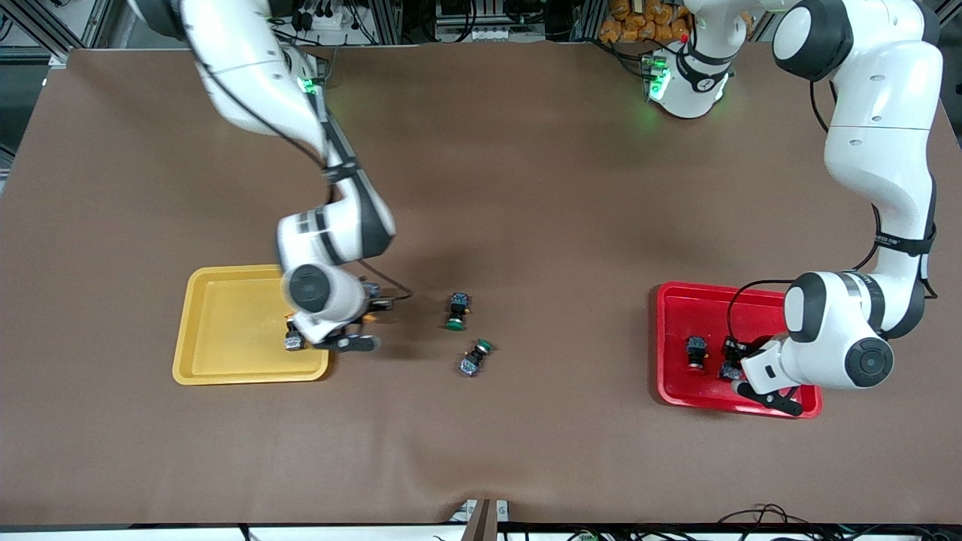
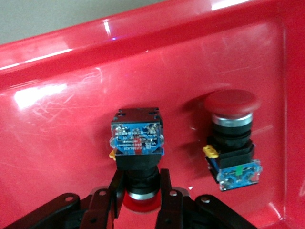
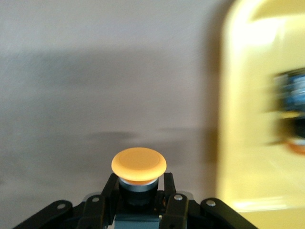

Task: Place red and yellow buttons in trays
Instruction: 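Carry the red button to the red tray while the right gripper carries yellow, then release the red button in the red tray while the right releases yellow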

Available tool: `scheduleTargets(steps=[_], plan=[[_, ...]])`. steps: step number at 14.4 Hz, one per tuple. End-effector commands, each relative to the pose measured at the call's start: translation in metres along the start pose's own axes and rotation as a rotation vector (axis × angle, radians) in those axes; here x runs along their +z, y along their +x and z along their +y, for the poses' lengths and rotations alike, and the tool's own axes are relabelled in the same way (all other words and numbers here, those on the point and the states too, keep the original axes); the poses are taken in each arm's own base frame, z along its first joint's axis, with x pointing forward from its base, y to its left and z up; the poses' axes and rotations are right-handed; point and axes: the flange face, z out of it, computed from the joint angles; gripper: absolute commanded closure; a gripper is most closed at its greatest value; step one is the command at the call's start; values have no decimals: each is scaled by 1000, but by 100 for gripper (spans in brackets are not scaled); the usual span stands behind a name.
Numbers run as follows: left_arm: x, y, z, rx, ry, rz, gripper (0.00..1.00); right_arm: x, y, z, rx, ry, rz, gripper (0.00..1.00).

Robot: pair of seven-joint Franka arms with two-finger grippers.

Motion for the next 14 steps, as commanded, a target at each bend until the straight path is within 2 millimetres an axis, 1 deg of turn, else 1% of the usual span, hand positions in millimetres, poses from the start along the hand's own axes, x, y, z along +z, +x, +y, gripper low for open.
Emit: scheduleTargets(steps=[1, 2, 3, 4, 5, 6, 8, 9, 10, 11, 12, 13, 14], plan=[[2, 0, -2, 23, 12, 7, 81, -41, 5, 47, -35, 52, -12, 100], [3, 0, -3, 21, 11, 6, 70, -45, 11, 67, -52, 59, -10, 100], [3, 0, -2, 23, 9, 6, 53, -44, 17, 89, -63, 61, -10, 100], [3, 1, -1, 23, 10, 6, 38, -43, 23, 108, -83, 56, -6, 100], [3, 1, -1, 23, 10, 6, 36, -44, 27, 127, -94, 51, -2, 100], [2, 1, -1, 21, 7, 7, 31, -44, 30, 143, -104, 45, -2, 100], [-1, 1, 3, 14, 2, 7, 29, -43, 35, 168, -130, 23, 0, 100], [-9, 2, 8, 16, 3, 9, 29, -42, 38, 181, -153, -1, 1, 100], [-21, 3, 12, 19, 3, 13, 27, -42, 41, 192, -169, -29, 17, 100], [-33, 2, 15, 21, 7, 18, 22, -38, 44, 203, -167, -37, 24, 100], [-50, 2, 16, 20, 21, 37, 18, -34, 45, 210, -181, -43, 20, 100], [-68, 3, 23, 29, 40, 57, 7, -27, 45, 214, -199, -45, 9, 100], [-85, 1, 26, 34, 55, 71, 0, -17, 47, 220, -201, -49, 3, 100]])
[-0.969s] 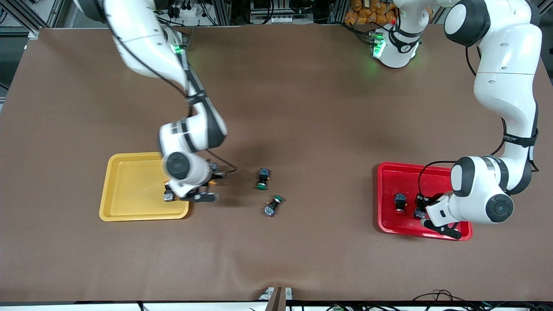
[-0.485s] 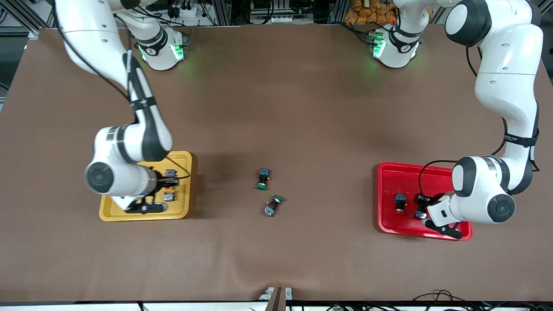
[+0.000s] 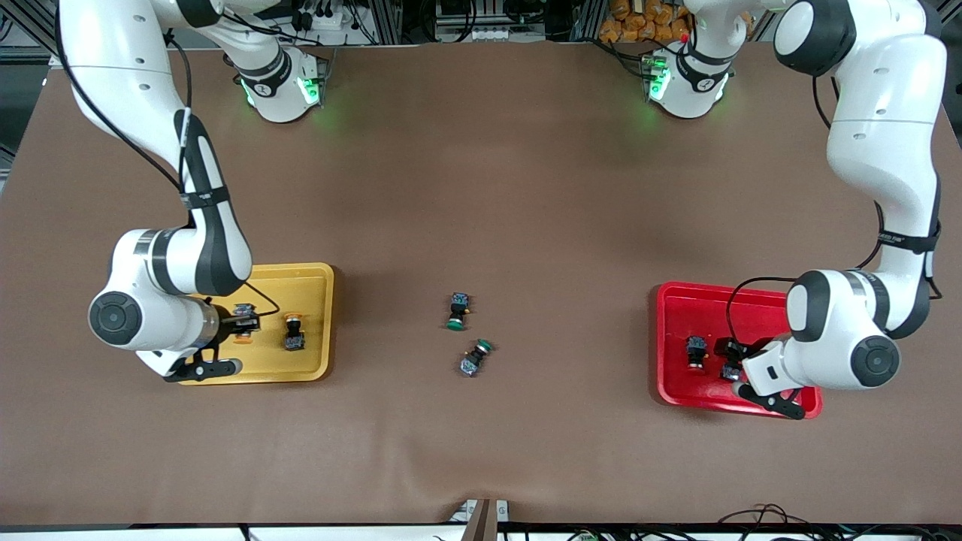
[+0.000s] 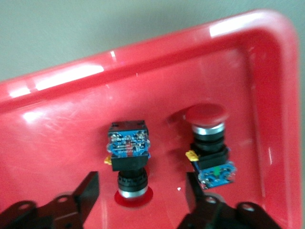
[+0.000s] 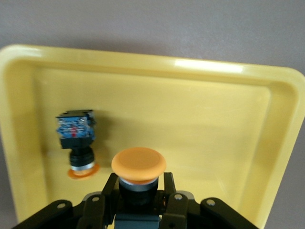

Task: Place red and yellow buttons in trays
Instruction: 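Release the red button in the red tray while the right releases yellow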

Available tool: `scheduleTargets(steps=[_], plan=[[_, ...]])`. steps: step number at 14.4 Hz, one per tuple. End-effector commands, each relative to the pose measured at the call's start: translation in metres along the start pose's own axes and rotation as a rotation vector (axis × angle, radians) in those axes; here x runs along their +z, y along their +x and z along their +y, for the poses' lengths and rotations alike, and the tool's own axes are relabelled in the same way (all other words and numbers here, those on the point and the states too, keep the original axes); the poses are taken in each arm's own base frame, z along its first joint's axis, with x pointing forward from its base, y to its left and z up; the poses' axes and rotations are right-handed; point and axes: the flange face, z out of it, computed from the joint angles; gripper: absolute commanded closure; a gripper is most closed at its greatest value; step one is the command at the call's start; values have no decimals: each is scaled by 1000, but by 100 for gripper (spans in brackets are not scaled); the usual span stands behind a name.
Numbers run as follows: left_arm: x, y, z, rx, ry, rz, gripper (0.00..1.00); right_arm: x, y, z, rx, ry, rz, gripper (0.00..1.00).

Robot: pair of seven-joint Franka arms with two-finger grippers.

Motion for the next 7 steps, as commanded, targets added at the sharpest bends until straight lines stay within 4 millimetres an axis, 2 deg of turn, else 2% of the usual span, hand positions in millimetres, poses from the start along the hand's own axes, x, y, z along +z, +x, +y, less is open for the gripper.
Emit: scheduleTargets(steps=[1, 4, 5, 7], plan=[[-62, -7, 12, 13, 52, 18, 0, 28, 2, 9, -36, -19, -13, 100], [-130, -10, 49, 56, 104, 53, 0, 62, -6, 9, -35, -31, -2, 100], [-146, -15, 52, 48, 107, 59, 0, 72, -9, 8, -36, -36, 11, 100], [-177, -31, 52, -26, 98, 50, 0, 78, -11, 8, -35, -38, 22, 100]])
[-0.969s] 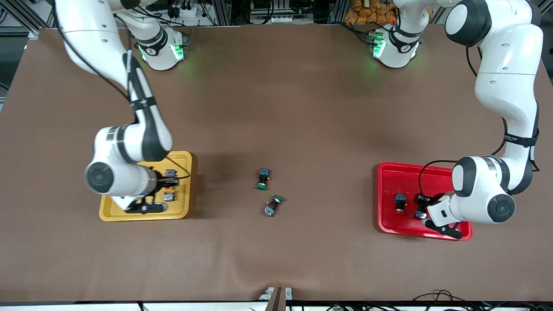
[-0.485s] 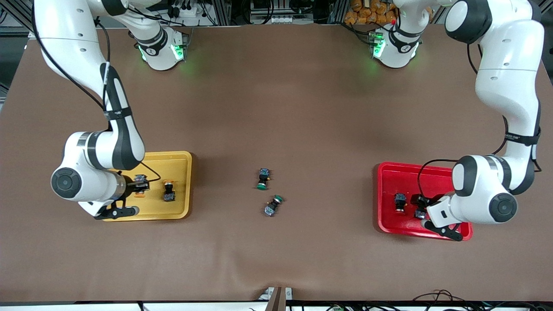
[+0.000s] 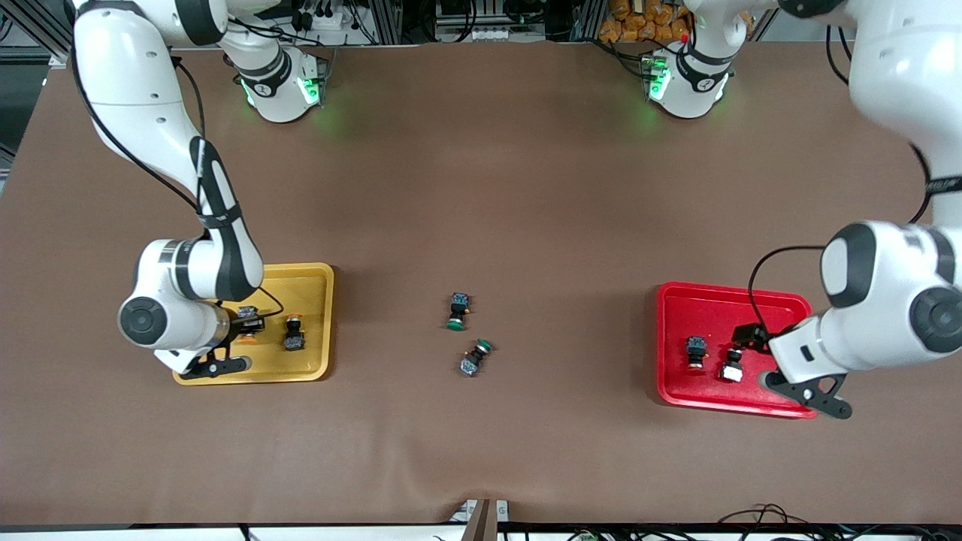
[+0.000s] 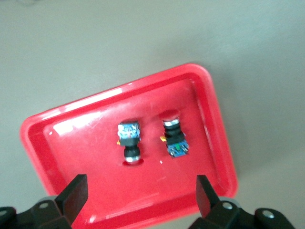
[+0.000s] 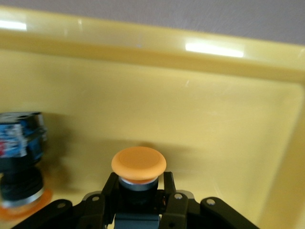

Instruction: Place red and yellow buttons in trays

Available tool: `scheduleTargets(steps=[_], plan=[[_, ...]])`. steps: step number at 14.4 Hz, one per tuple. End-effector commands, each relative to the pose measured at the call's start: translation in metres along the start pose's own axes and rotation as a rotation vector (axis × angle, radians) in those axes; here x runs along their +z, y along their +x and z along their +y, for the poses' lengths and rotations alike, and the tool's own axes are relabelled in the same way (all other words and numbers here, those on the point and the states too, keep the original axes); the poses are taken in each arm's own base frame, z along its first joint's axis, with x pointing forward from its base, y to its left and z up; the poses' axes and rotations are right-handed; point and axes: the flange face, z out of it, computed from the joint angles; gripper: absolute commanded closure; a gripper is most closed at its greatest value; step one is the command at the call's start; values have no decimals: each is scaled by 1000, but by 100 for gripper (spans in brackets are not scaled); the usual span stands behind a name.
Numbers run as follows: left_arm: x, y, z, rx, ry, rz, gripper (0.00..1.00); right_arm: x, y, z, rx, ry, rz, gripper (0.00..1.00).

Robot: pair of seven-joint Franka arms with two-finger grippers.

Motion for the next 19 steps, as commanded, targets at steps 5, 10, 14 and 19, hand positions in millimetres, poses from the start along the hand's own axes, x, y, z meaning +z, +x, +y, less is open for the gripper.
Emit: scheduleTargets(steps=[5, 10, 14, 19], plan=[[-90, -57, -7, -208, 3, -70, 0, -1, -7, 0, -16, 0, 12, 0], [-150, -94, 0, -258, 18, -92, 0, -40, -10, -2, -14, 20, -7, 0], [-188, -114, 21, -372, -37, -87, 0, -130, -34, -7, -19, 59, -23, 0], [-227, -133, 35, -365, -6, -30, 0, -251, -98, -18, 60, 30, -48, 0]])
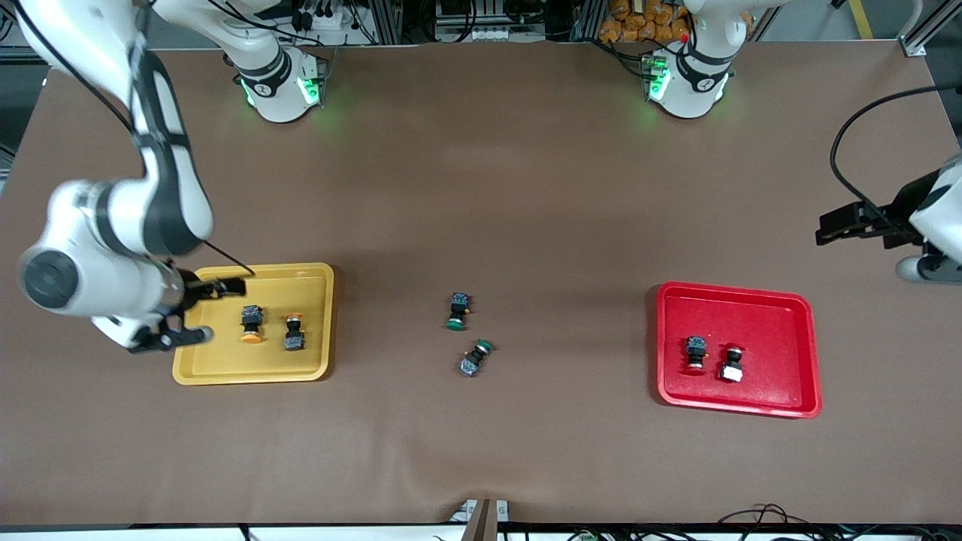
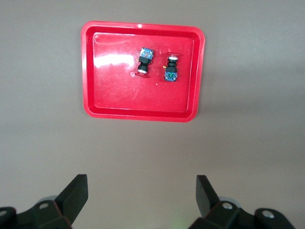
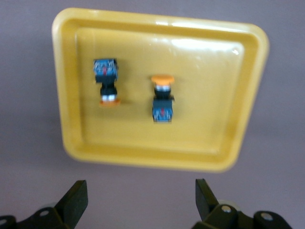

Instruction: Place red and yellow buttons in trays

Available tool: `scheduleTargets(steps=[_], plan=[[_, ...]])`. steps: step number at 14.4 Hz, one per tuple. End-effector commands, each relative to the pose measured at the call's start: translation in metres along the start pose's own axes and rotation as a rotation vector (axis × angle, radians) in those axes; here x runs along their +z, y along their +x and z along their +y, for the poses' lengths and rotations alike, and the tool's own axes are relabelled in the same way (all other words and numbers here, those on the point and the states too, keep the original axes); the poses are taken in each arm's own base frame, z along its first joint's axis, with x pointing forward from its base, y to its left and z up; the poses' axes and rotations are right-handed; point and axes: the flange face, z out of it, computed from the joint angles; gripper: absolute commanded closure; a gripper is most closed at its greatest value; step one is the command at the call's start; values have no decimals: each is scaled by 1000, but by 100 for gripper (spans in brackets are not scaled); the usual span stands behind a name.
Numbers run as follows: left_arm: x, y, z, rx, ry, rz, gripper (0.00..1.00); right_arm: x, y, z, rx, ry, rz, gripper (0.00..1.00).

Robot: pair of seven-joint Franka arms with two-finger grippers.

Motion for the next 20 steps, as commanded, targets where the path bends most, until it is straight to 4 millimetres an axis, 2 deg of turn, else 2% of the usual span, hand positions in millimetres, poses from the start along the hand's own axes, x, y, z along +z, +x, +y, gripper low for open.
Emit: scheduleTargets(steps=[1, 3, 5, 7, 8, 10, 20], plan=[[-19, -25, 5, -12, 2, 19, 0, -60, -50, -20, 28, -42, 18, 0], [-32, -40, 9, -11, 13, 38, 0, -99, -83, -20, 26, -64, 29, 0], [-38, -46, 11, -5, 17, 53, 0, -136, -121, -13, 25, -74, 48, 0], [-43, -42, 13, 1, 18, 83, 0, -163, -147, -10, 26, -61, 84, 0], [-43, -42, 14, 5, 16, 85, 0, -170, -154, -9, 27, -57, 99, 0], [-42, -41, 13, 6, 18, 82, 0, -175, -159, -8, 27, -54, 112, 0], [-42, -41, 10, 13, 19, 83, 0, -178, -156, -9, 32, -54, 137, 0]])
